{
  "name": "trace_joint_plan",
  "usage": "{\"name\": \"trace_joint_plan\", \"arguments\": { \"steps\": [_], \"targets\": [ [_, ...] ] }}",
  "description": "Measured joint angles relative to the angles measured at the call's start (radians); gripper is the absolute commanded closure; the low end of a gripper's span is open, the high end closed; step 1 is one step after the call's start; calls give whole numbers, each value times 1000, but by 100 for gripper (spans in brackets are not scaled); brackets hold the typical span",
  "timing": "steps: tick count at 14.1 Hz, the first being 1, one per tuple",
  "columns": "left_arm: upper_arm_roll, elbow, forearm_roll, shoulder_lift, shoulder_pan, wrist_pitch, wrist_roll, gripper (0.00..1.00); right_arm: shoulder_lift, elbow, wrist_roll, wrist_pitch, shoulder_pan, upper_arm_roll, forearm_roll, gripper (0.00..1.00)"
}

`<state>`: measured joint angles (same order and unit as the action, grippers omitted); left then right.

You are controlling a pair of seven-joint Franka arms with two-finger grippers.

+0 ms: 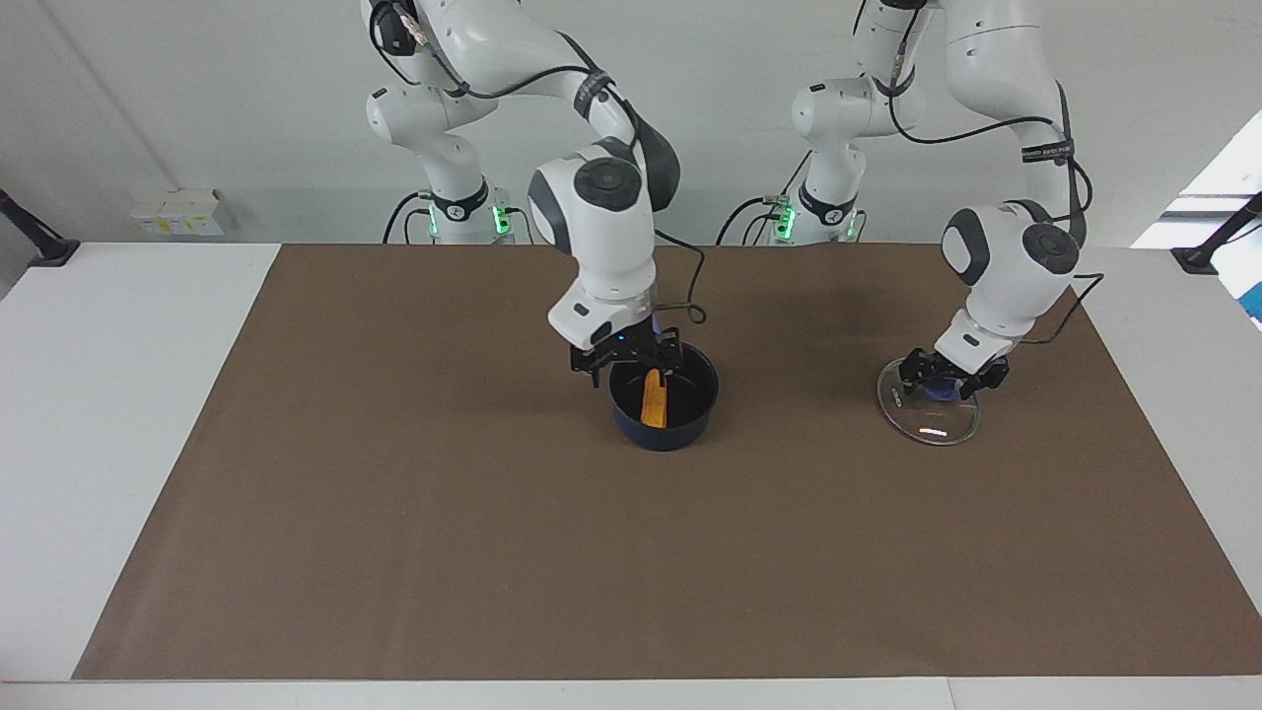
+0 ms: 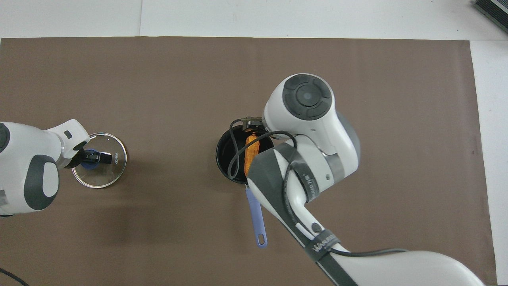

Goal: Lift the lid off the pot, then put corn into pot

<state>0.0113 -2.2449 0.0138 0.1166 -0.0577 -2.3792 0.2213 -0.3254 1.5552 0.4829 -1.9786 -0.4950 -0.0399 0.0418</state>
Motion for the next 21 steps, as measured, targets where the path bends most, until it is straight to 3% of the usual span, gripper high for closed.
{"name": "trace_joint_plan", "arguments": {
  "steps": [3,11,17,21],
  "targets": [
    [4,58,1,1,1,63,-4,0,81,1,-96,76,85,-1,-31,0],
    [16,356,3,0,25,390,-90,0,292,-18,-192,280,275,-2,-44,0],
    [18,587,3,0,27,653,-92,0,376,-87,-328,455,395,-5,-44,0],
    [20,698,3,0,27,801,-91,0,402,-49,-429,477,417,-20,-44,0]
  ]
}}
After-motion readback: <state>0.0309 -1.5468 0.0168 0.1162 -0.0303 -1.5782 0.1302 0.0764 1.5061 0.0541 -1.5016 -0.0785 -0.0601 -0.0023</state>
